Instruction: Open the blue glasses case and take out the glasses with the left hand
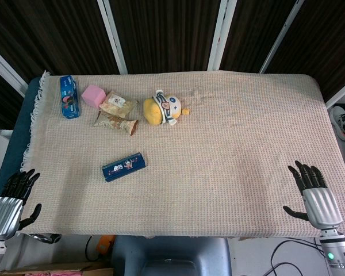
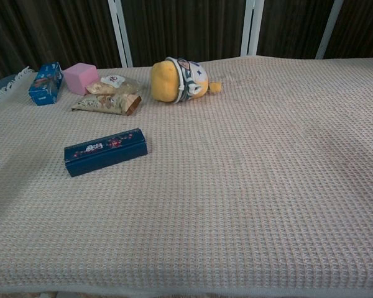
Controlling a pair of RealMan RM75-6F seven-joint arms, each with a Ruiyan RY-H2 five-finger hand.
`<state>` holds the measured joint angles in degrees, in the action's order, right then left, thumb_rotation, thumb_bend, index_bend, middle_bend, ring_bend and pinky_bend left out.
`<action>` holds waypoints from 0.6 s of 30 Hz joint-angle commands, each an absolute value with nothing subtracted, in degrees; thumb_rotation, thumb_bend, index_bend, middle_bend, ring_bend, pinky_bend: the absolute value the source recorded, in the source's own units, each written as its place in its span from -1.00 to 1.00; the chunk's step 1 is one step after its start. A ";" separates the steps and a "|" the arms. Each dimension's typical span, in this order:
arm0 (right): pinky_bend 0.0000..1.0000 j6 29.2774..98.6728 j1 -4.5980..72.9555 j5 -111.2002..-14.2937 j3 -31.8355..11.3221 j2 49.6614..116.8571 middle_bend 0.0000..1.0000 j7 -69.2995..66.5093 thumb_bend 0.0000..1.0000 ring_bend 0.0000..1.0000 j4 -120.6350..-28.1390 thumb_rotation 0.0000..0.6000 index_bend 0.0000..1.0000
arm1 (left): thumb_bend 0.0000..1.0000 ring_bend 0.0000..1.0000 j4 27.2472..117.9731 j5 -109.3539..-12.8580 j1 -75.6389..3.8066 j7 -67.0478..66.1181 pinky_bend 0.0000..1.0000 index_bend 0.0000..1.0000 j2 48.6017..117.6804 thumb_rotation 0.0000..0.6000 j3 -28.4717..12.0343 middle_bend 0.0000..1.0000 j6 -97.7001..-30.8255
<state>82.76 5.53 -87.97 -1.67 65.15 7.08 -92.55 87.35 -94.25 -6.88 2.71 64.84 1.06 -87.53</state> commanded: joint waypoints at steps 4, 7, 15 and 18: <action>-0.98 82.78 5.40 -87.77 -1.65 64.82 -1.00 6.68 -0.61 -1.00 -92.76 1.00 -1.00 | -0.25 -1.00 87.82 -94.93 -7.81 2.84 -0.90 -1.00 65.31 1.00 1.77 -0.99 -85.44; -0.98 82.59 5.44 -87.62 -1.68 64.59 -1.00 6.23 -0.61 -1.00 -92.94 1.00 -1.00 | -0.26 -1.00 87.58 -96.35 -8.81 5.97 -0.87 -1.00 66.75 1.00 1.94 -0.99 -84.97; -0.98 82.03 5.48 -87.03 -1.69 64.35 -1.00 6.08 -0.61 -1.00 -92.90 1.00 -1.00 | -0.27 -1.00 89.66 -98.96 -12.55 9.31 -0.79 -0.90 73.80 1.00 -0.42 -0.97 -84.87; -0.98 81.89 5.42 -87.25 -1.37 64.43 -1.00 6.41 -0.61 -1.00 -92.90 1.00 -1.00 | -0.27 -1.00 91.27 -98.18 -13.34 3.75 -0.73 -0.85 76.63 1.00 -1.84 -0.97 -84.33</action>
<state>81.93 5.43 -87.23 -1.41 64.42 6.37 -92.89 89.73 -98.66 -12.32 7.78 74.19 -0.43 -84.78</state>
